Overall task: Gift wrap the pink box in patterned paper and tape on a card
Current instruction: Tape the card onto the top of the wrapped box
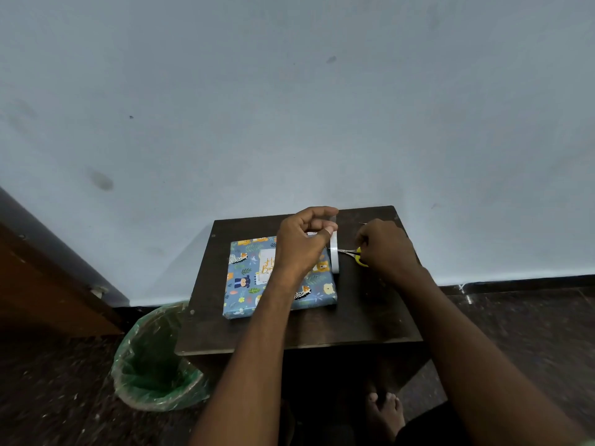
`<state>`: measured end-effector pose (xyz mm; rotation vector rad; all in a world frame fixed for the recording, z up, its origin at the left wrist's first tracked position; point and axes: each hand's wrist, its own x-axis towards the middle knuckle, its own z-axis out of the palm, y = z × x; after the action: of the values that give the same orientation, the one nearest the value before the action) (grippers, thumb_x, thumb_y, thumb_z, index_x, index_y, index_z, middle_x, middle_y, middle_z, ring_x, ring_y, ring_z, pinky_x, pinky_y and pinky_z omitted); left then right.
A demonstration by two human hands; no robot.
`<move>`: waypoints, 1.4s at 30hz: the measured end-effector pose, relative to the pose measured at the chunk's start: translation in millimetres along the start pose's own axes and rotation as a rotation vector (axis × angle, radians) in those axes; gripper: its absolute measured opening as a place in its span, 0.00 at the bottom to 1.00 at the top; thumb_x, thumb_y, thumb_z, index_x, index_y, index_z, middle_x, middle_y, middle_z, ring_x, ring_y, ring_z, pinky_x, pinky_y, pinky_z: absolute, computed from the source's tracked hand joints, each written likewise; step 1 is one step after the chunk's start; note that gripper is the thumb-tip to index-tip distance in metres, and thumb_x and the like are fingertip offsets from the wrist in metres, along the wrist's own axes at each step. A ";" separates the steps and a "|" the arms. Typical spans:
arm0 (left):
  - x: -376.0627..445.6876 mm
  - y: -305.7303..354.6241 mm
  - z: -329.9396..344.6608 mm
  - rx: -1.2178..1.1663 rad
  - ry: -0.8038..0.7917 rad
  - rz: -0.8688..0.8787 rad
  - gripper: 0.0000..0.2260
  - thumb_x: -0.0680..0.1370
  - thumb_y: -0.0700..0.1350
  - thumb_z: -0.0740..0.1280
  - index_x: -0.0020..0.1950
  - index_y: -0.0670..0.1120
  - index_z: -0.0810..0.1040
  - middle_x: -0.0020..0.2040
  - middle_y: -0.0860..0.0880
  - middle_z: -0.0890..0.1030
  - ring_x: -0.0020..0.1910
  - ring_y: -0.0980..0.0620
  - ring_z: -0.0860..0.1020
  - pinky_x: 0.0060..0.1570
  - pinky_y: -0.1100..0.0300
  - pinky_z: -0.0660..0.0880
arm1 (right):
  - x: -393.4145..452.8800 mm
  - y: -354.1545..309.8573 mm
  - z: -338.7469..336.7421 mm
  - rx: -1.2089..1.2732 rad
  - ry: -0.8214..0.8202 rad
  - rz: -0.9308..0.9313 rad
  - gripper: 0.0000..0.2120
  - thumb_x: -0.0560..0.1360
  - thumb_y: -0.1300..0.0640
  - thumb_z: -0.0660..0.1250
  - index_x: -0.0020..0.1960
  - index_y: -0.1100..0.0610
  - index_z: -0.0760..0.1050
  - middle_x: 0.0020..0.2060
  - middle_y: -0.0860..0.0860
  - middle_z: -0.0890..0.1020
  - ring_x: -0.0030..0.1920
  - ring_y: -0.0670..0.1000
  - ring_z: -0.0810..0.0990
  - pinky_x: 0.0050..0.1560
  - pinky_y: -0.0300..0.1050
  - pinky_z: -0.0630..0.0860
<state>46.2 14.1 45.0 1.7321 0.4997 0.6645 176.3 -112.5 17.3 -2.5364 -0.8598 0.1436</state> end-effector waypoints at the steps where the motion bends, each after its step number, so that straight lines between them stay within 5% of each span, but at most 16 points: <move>1: 0.3 -0.5 -0.5 0.023 -0.011 0.009 0.14 0.79 0.33 0.71 0.60 0.49 0.86 0.45 0.52 0.89 0.52 0.59 0.86 0.50 0.72 0.76 | 0.7 1.5 -0.8 -0.007 0.008 0.008 0.13 0.69 0.63 0.69 0.49 0.50 0.84 0.52 0.52 0.84 0.53 0.60 0.82 0.47 0.47 0.77; 8: 2.3 -4.1 0.4 0.024 -0.018 -0.016 0.17 0.77 0.31 0.71 0.58 0.51 0.85 0.45 0.48 0.88 0.48 0.58 0.84 0.45 0.68 0.78 | -4.5 0.4 -4.1 -0.150 -0.019 -0.033 0.14 0.69 0.58 0.74 0.54 0.46 0.83 0.53 0.51 0.83 0.54 0.58 0.82 0.46 0.45 0.72; 15: 2.1 -2.8 0.1 0.036 -0.023 -0.009 0.19 0.76 0.30 0.70 0.60 0.50 0.85 0.44 0.49 0.87 0.46 0.60 0.83 0.45 0.68 0.77 | -12.4 -4.6 -10.9 -0.250 0.088 -0.049 0.06 0.74 0.61 0.69 0.51 0.57 0.78 0.48 0.55 0.82 0.60 0.60 0.74 0.45 0.47 0.69; 19: 2.0 -1.4 -3.3 0.026 -0.016 -0.019 0.19 0.76 0.29 0.69 0.60 0.49 0.85 0.46 0.47 0.87 0.46 0.60 0.83 0.36 0.71 0.76 | -8.9 6.7 -35.4 0.033 0.170 0.028 0.10 0.73 0.62 0.68 0.50 0.51 0.82 0.50 0.52 0.83 0.52 0.59 0.81 0.46 0.47 0.75; 22: 1.9 -1.2 -5.0 0.022 -0.007 -0.028 0.20 0.76 0.28 0.68 0.59 0.49 0.84 0.46 0.46 0.87 0.44 0.61 0.82 0.31 0.70 0.74 | -12.3 4.7 -51.0 0.374 0.041 -0.015 0.15 0.73 0.67 0.69 0.50 0.49 0.86 0.43 0.50 0.86 0.38 0.52 0.87 0.45 0.48 0.84; 29: 2.2 -3.3 -5.4 0.030 -0.015 0.000 0.19 0.76 0.28 0.69 0.60 0.49 0.84 0.45 0.50 0.87 0.43 0.63 0.82 0.40 0.70 0.75 | -13.9 1.4 -58.6 0.345 -0.067 -0.160 0.12 0.74 0.65 0.74 0.51 0.49 0.86 0.37 0.52 0.87 0.35 0.49 0.87 0.46 0.43 0.82; 34: 3.4 -6.0 -6.5 0.043 -0.015 0.008 0.20 0.75 0.29 0.71 0.59 0.52 0.85 0.44 0.51 0.87 0.44 0.60 0.83 0.45 0.65 0.77 | -15.5 2.2 -63.4 0.352 -0.082 -0.151 0.13 0.70 0.62 0.77 0.50 0.47 0.86 0.38 0.52 0.87 0.37 0.50 0.85 0.47 0.49 0.82; 42: 3.3 -4.7 -7.3 0.035 -0.021 0.011 0.20 0.75 0.28 0.70 0.60 0.50 0.85 0.45 0.50 0.87 0.45 0.58 0.84 0.47 0.65 0.78 | -18.6 -1.4 -67.2 0.360 -0.108 -0.131 0.16 0.66 0.63 0.79 0.51 0.47 0.86 0.39 0.47 0.85 0.43 0.42 0.82 0.47 0.44 0.79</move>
<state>43.8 22.7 42.3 1.7744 0.4903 0.6483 176.7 -148.6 76.9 -2.1480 -0.9440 0.3623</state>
